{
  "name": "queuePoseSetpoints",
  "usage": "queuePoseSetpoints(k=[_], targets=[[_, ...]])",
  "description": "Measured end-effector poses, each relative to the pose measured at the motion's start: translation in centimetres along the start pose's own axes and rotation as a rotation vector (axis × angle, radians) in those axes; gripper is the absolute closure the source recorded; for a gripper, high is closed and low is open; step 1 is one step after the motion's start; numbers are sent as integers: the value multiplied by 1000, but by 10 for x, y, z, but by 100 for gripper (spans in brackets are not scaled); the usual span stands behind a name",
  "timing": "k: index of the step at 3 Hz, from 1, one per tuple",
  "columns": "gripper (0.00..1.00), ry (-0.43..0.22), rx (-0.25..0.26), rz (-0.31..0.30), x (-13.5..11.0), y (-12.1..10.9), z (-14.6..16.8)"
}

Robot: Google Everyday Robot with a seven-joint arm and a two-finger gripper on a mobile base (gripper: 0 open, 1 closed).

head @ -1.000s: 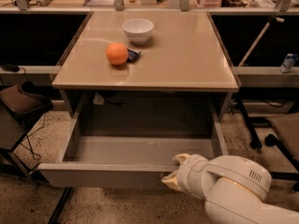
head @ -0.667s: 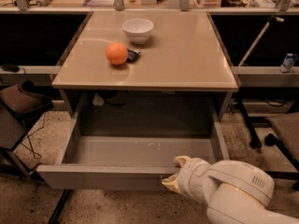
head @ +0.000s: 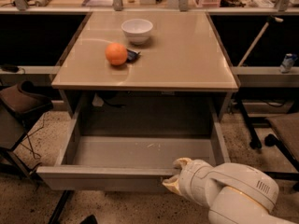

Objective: Open top drawer

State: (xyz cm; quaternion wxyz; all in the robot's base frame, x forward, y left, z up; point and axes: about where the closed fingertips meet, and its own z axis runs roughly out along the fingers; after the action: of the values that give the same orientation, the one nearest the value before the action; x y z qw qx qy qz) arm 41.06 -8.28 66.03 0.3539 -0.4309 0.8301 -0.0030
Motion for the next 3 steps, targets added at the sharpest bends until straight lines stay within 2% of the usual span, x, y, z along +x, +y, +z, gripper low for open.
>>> queuePoseSetpoints(k=[1, 2, 3], targets=[[100, -1, 0, 3, -1, 0, -1], [82, -1, 0, 3, -1, 0, -1], [58, -1, 0, 3, -1, 0, -1]])
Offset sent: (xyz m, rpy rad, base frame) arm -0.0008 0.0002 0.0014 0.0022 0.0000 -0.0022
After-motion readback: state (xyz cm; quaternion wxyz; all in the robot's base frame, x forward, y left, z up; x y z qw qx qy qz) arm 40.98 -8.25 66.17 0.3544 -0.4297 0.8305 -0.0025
